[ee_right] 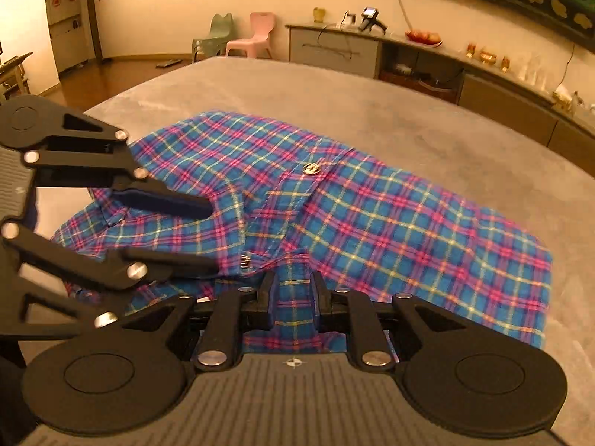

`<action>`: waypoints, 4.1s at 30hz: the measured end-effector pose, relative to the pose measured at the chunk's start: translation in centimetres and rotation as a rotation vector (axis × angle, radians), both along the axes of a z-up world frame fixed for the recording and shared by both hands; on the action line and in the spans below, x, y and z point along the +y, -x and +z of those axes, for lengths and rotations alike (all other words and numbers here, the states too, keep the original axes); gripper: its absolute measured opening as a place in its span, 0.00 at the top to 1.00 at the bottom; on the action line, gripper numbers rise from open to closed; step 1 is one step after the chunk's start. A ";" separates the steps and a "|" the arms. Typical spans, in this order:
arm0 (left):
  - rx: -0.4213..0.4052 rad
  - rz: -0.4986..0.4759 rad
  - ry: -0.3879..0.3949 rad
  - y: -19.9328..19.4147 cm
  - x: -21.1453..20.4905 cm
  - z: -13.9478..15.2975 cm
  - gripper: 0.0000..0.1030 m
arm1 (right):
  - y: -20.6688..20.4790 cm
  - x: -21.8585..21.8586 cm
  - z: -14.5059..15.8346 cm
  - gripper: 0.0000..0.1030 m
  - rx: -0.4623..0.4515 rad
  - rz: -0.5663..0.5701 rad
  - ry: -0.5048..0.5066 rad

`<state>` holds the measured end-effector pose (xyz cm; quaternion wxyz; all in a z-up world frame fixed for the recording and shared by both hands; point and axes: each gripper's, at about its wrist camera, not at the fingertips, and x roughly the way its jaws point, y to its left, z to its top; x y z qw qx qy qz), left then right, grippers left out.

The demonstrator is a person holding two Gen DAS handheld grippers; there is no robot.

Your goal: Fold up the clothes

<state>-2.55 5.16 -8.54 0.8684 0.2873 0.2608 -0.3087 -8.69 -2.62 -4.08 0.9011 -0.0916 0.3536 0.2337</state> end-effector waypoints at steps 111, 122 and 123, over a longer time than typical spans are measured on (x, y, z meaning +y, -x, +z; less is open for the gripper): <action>0.006 0.325 -0.156 -10.6 5.0 -0.6 0.88 | -20.8 -6.6 -5.1 0.57 0.075 -0.054 0.140; 0.204 0.118 0.087 -7.6 5.2 -0.3 0.78 | -19.5 -7.0 -2.9 0.57 -0.046 -0.002 0.082; 0.221 0.088 0.101 -7.1 5.1 -0.4 0.77 | -20.4 -6.8 -3.9 0.59 -0.029 -0.008 0.111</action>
